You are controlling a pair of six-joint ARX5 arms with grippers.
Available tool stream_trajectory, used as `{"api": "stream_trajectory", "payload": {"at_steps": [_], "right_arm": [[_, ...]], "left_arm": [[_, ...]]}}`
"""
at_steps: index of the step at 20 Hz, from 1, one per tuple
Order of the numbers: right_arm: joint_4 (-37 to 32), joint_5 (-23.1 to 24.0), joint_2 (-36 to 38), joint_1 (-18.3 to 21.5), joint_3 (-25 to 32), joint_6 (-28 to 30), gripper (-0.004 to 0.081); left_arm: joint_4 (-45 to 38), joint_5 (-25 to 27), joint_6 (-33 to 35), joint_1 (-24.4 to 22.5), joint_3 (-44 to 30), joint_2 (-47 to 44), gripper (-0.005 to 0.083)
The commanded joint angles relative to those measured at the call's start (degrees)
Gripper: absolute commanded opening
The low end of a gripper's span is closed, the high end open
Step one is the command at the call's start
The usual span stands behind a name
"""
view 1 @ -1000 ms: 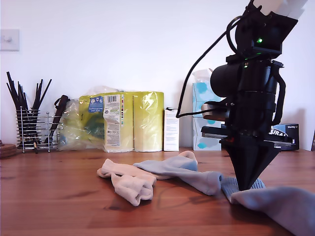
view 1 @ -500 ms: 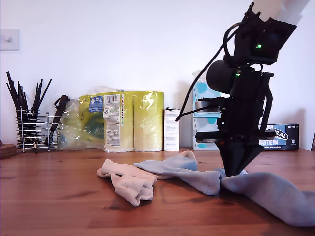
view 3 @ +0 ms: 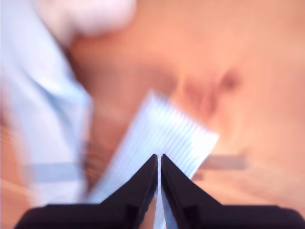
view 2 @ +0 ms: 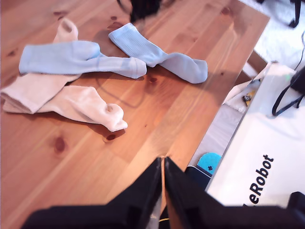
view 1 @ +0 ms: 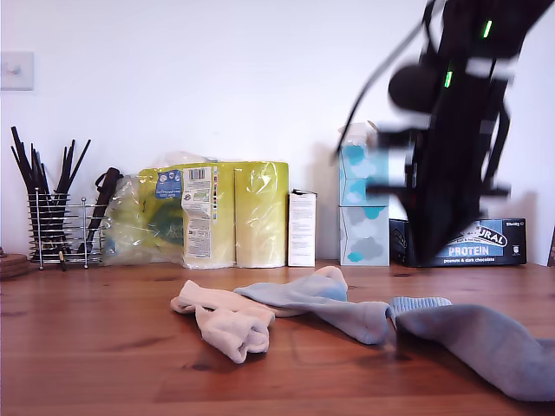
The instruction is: Pair up the socks based on colour and pattern, by placing each sock on top of its pair
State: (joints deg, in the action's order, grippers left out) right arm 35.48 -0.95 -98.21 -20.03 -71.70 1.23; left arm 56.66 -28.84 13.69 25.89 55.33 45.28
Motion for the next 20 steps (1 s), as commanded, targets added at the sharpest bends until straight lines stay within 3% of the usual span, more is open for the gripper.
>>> {"api": "stream_trajectory", "payload": {"at_steps": [1, 5, 7, 8, 13, 16, 20], "right_arm": [[-3.1, -0.2, 4.5, -1.0, 2.5, -1.8, -0.0013], [-15.4, -0.3, 17.6, -2.4, 16.5, -1.2, -0.0012], [-20.5, -4.7, 22.6, -2.6, 23.9, 1.6, -0.0012], [-18.9, -7.4, 23.6, -2.6, 24.9, 3.5, -0.0013], [-12.0, -12.3, 22.6, -5.3, 23.7, 2.9, 0.0008], [-10.5, -13.6, 18.5, -8.4, 20.5, 3.8, 0.0402], [-3.6, -13.7, 7.5, -10.8, 9.6, 5.5, 0.0429]], "left_arm": [[-1.3, 1.5, 1.3, 0.2, -0.9, 0.8, -0.0019], [-5.3, 6.6, 1.4, 0.1, -0.9, 1.3, -0.0019], [-7.4, 7.3, 1.3, 0.1, -0.9, 1.3, -0.0019], [-7.7, 7.3, 1.3, 0.1, -0.9, 1.3, -0.0019], [-7.0, 6.7, 0.4, 0.2, -0.9, 2.1, -0.0019], [-7.0, 6.7, -0.4, 0.2, -0.9, 2.5, -0.0019], [-6.9, 6.6, -0.2, 0.2, -0.9, 3.1, -0.0019]]}}
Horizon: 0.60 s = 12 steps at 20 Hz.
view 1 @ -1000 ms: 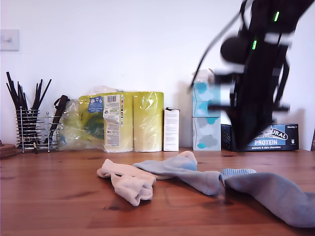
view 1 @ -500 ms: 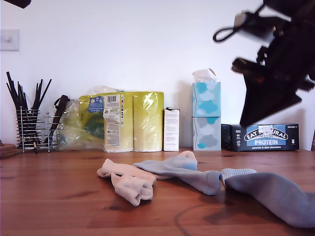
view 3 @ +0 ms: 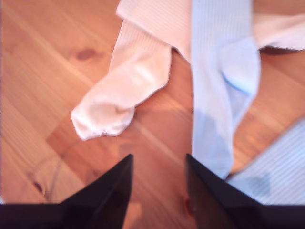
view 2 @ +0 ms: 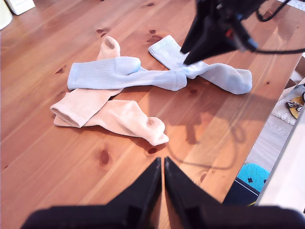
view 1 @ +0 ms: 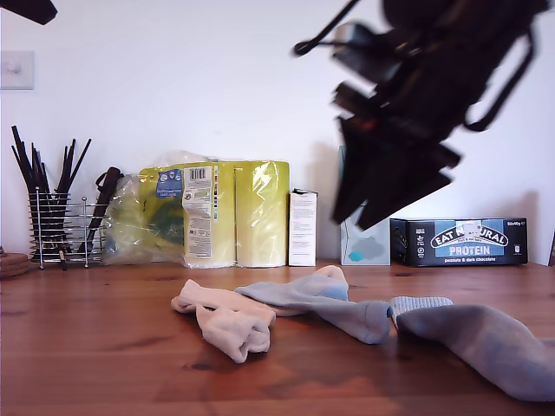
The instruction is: Pair up the socks based on colour and pattern, by placing each sock on top of its pair
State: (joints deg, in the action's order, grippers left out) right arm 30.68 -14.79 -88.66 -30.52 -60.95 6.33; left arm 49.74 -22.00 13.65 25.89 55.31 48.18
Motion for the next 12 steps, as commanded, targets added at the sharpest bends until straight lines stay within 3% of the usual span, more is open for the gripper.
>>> {"api": "stream_trajectory", "payload": {"at_steps": [1, 6, 12], "right_arm": [[4.2, 0.7, -5.3, -0.5, -4.4, 0.3, 0.0442], [15.5, 10.0, -19.4, -0.6, -17.8, 1.4, 0.0461], [18.4, 11.5, -26.1, -0.6, -21.0, 3.2, 0.0461]], "left_arm": [[0.2, -0.2, -0.2, 0.2, -0.9, 0.2, -0.0019], [0.6, -0.2, -0.2, 0.2, -0.9, 0.2, -0.0019], [1.4, -0.2, -0.1, 0.2, -0.9, 0.3, -0.0019]]}}
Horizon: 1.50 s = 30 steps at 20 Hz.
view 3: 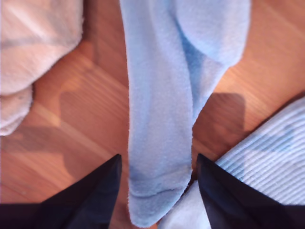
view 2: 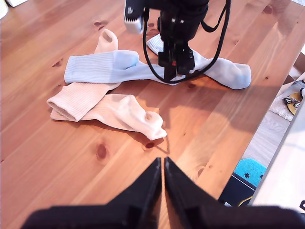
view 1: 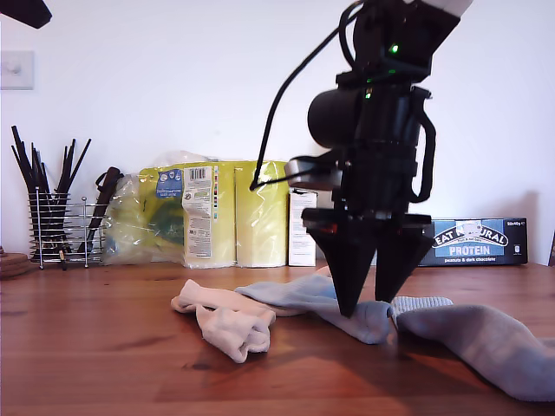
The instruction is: Pair up the socks based on colour and pattern, by placing each sock on top of its pair
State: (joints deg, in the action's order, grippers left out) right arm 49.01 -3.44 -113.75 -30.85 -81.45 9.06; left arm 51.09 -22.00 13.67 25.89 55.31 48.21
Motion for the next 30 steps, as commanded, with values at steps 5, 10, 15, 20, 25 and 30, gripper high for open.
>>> {"api": "stream_trajectory", "payload": {"at_steps": [5, 10, 15, 20, 25, 30], "right_arm": [[0.6, 0.6, -1.2, -0.3, -0.5, 0.4, 0.0215], [3.2, 0.6, -1.2, -0.3, -1.4, -1.9, -0.0013], [10.1, 0.5, -0.2, -0.3, -8.7, -6.7, -0.0013], [13.0, 1.4, 4.0, 1.6, -15.4, -13.7, -0.0013], [18.9, 6.9, 10.1, 6.0, -16.8, -17.3, -0.0013], [24.7, 7.5, 15.6, 8.8, -16.8, -20.7, -0.0013]], "left_arm": [[0.3, -0.2, -0.2, 0.2, -0.9, 0.2, -0.0019], [0.3, -0.2, -0.2, 0.2, -0.9, 0.2, -0.0019], [0.4, -0.2, -0.2, 0.2, -0.9, 0.2, -0.0019], [1.7, -0.2, -0.2, 0.2, -0.9, 0.2, -0.0019], [2.8, -0.1, -0.1, 0.2, -0.9, 0.2, -0.0019], [3.3, -0.1, 0.3, 0.2, -0.9, 0.2, -0.0019]]}}
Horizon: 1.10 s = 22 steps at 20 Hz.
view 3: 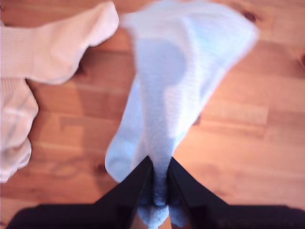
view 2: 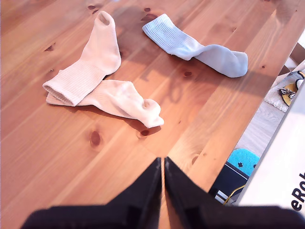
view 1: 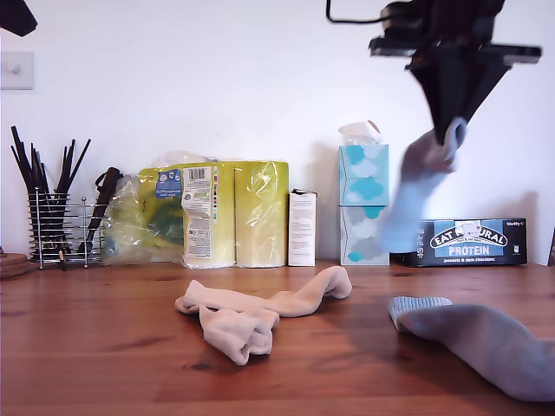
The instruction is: Pair up the socks based on colour and pattern, by placing each sock on top of its pair
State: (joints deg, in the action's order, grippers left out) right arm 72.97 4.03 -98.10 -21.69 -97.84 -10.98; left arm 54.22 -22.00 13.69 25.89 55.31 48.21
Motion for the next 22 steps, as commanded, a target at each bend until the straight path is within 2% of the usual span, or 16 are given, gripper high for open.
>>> {"api": "stream_trajectory", "payload": {"at_steps": [1, 10, 13, 20, 22], "right_arm": [[2.4, 0.0, 0.1, -0.3, -0.4, -1.2, -0.0013], [4.9, 0.8, -0.2, -0.3, 0.2, -6.0, -0.0013], [4.9, -1.5, -0.7, -0.9, 3.4, -7.4, -0.0013], [3.1, -2.2, -0.7, -3.3, 11.6, -11.6, -0.0013], [4.3, -4.2, -0.7, -4.3, 14.0, -12.2, -0.0013]], "left_arm": [[0.4, 0.0, 0.6, 0.2, -0.9, 0.2, -0.0019], [1.7, 0.0, 1.4, 0.2, -0.9, 0.2, -0.0019], [1.7, 0.0, 1.4, 0.2, -0.9, 0.2, -0.0019], [3.0, 0.0, 1.4, 0.2, -0.9, 0.2, -0.0019], [3.0, 0.0, 1.4, 0.2, -0.9, 0.2, -0.0019]]}}
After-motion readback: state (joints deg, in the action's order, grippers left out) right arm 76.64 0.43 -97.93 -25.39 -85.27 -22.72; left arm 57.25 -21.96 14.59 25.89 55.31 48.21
